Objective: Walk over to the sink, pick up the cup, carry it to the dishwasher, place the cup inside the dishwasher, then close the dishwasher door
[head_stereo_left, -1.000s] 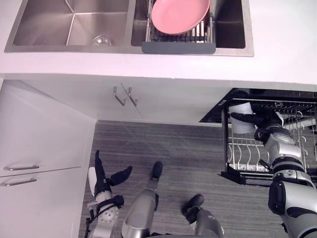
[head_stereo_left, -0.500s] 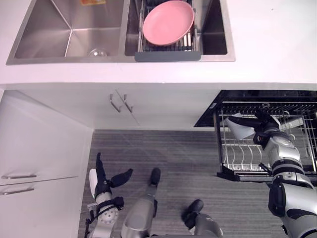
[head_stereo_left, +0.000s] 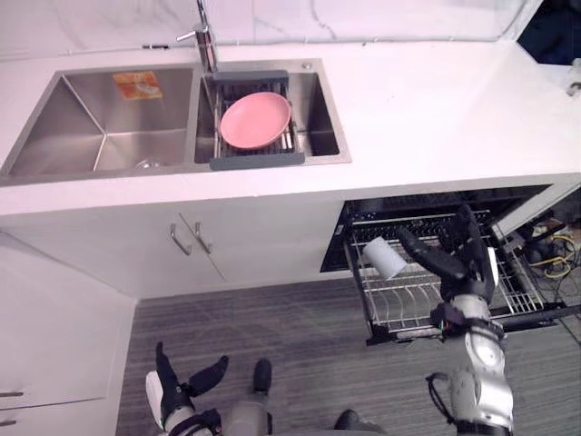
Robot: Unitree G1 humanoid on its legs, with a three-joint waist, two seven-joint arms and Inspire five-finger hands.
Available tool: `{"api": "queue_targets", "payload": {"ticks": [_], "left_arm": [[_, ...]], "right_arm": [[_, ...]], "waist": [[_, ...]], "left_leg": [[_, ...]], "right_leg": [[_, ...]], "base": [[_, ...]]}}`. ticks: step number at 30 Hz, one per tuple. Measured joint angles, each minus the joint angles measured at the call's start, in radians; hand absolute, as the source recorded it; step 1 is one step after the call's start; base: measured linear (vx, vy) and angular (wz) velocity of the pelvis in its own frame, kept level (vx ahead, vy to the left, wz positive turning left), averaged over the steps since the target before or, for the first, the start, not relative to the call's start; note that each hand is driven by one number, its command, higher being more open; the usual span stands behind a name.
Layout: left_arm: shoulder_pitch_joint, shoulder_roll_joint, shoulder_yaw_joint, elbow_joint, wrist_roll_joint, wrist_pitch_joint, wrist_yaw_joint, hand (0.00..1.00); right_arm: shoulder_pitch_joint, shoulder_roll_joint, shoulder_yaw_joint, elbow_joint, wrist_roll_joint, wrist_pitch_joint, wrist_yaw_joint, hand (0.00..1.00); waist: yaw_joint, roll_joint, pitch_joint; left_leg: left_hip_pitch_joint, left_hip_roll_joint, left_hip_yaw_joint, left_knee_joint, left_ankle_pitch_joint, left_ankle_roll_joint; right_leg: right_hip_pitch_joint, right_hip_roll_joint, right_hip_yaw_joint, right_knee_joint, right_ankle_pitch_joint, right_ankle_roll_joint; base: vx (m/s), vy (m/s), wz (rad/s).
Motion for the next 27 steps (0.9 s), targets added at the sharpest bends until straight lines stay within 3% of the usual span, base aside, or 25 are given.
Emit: {"api": "queue_targets", "payload": {"ticks": [2,3,5,8,9,10,11,12,13,14,15,16,18,19,20,24,27], "left_arm": [[0.011,-0.010,0.002,0.008,-0.016,-0.012,-0.026,1.00],[0.021,-0.012,0.006,0.013,-0.016,-0.023,-0.038,1.00],[0.028,-0.012,0.037,0.046,-0.022,-0.063,-0.040,1.00],[0.029,0.007,0.047,0.085,-0.018,-0.072,-0.039,1.00],[0.028,0.010,0.046,0.110,-0.009,-0.071,-0.036,1.00],[0.030,0.021,0.042,0.117,0.011,-0.067,-0.032,1.00],[0.036,0.037,0.035,0.114,0.039,-0.066,-0.032,1.00],[0.037,0.046,0.028,0.109,0.052,-0.063,-0.032,1.00],[0.037,0.062,0.021,0.109,0.061,-0.054,-0.032,1.00],[0.026,0.075,0.018,0.107,0.067,-0.047,-0.035,1.00],[0.021,0.078,0.019,0.107,0.067,-0.043,-0.034,1.00],[0.014,0.082,0.021,0.107,0.066,-0.036,-0.034,1.00],[0.009,0.084,0.021,0.106,0.064,-0.023,-0.035,1.00],[-0.002,0.084,0.021,0.104,0.063,-0.015,-0.038,1.00],[-0.014,0.081,0.021,0.095,0.063,-0.001,-0.055,1.00],[-0.029,0.038,0.025,0.082,0.035,0.014,-0.130,1.00],[-0.041,0.021,0.049,0.125,-0.091,0.040,-0.246,1.00]], "right_arm": [[0.006,-0.007,-0.048,-0.051,0.001,-0.030,0.020,1.00],[0.005,-0.017,-0.068,-0.077,0.002,-0.052,0.029,1.00],[-0.010,-0.033,-0.090,-0.096,0.003,-0.123,0.054,1.00],[-0.010,-0.024,-0.086,-0.098,0.016,-0.162,0.062,1.00],[-0.001,-0.015,-0.081,-0.090,0.030,-0.161,0.063,1.00],[0.011,-0.002,-0.075,-0.087,0.032,-0.156,0.059,1.00],[0.031,0.020,-0.065,-0.087,0.031,-0.155,0.054,1.00],[0.038,0.034,-0.052,-0.088,0.030,-0.154,0.053,1.00],[0.047,0.045,-0.040,-0.095,0.027,-0.150,0.052,1.00],[0.072,0.050,-0.039,-0.131,0.023,-0.143,0.049,1.00],[0.085,0.050,-0.040,-0.156,0.024,-0.142,0.047,1.00],[0.103,0.049,-0.045,-0.208,0.026,-0.142,0.047,1.00],[0.111,0.041,-0.046,-0.279,0.032,-0.154,0.048,1.00],[0.109,0.040,-0.047,-0.295,0.033,-0.175,0.043,1.00],[0.111,0.038,-0.046,-0.307,0.031,-0.181,0.014,1.00],[0.085,0.036,-0.041,-0.309,0.029,-0.176,-0.068,1.00],[0.072,0.040,-0.016,-0.309,0.018,-0.174,-0.087,1.00]], "waist": [[-0.006,0.006,-0.009],[-0.008,0.028,-0.022],[-0.009,0.019,-0.039],[-0.016,0.003,-0.038],[-0.022,0.001,-0.034],[-0.028,0.000,-0.033],[-0.036,-0.006,-0.029],[-0.044,-0.008,-0.025],[-0.057,-0.021,-0.018],[-0.065,-0.028,-0.018],[-0.066,-0.034,-0.019],[-0.066,-0.045,-0.026],[-0.068,-0.049,-0.029],[-0.071,-0.056,-0.033],[-0.074,-0.057,-0.034],[-0.056,-0.042,-0.041],[-0.049,-0.029,-0.052]], "left_leg": [[-0.022,0.041,0.124,0.091,-0.030,0.015],[-0.043,0.059,0.145,0.136,-0.032,0.017],[-0.034,0.015,0.146,0.149,-0.059,0.031],[-0.003,-0.031,0.151,0.163,-0.093,0.051],[0.011,-0.042,0.148,0.177,-0.117,0.060],[0.024,-0.044,0.143,0.178,-0.124,0.065],[0.049,-0.037,0.129,0.171,-0.132,0.069],[0.077,-0.033,0.110,0.161,-0.135,0.073],[0.092,-0.024,0.089,0.154,-0.139,0.076],[0.103,-0.017,0.064,0.137,-0.138,0.077],[0.109,-0.016,0.054,0.130,-0.138,0.077],[0.125,-0.022,0.048,0.107,-0.136,0.079],[0.135,-0.035,0.043,0.100,-0.137,0.083],[0.132,-0.037,0.035,0.113,-0.138,0.074],[0.125,-0.041,0.016,0.132,-0.151,0.065],[0.130,-0.017,0.018,0.131,-0.177,0.034],[0.150,0.003,0.047,0.143,-0.204,0.018]], "right_leg": [[0.020,-0.024,-0.042,-0.007,-0.008,0.007],[0.021,-0.028,-0.051,0.018,-0.027,0.021],[0.023,-0.087,-0.040,0.083,-0.064,0.045],[0.034,-0.147,-0.014,0.142,-0.085,0.045],[0.006,-0.189,0.026,0.272,-0.082,0.000],[-0.057,-0.215,0.088,0.409,-0.054,-0.086],[-0.141,-0.217,0.204,0.567,0.030,-0.206],[-0.192,-0.198,0.305,0.653,0.074,-0.185],[-0.218,-0.143,0.388,0.691,0.031,-0.116],[-0.231,-0.062,0.438,0.671,-0.028,-0.067],[-0.231,-0.032,0.448,0.637,-0.054,-0.054],[-0.230,0.007,0.438,0.545,-0.089,-0.049],[-0.227,0.035,0.417,0.420,-0.098,-0.067],[-0.219,0.048,0.413,0.340,-0.086,-0.077],[-0.192,0.052,0.402,0.270,-0.031,-0.093],[-0.117,0.087,0.384,0.139,-0.034,-0.088],[-0.070,0.110,0.394,0.068,-0.033,-0.087]], "base": [[-0.10,0.091,0.65],[-0.04,0.121,0.54],[0.03,0.112,0.28],[0.12,0.124,0.11],[0.14,0.099,0.13],[0.12,0.116,0.23],[0.15,0.135,0.28],[0.20,0.113,0.34],[0.22,0.057,0.48],[0.14,0.012,0.51],[0.15,-0.003,0.45],[0.20,-0.033,0.22],[0.24,-0.055,0.15],[0.20,-0.076,0.32],[0.18,-0.087,0.43],[0.13,-0.101,0.03],[0.11,-0.082,-0.30]]}}
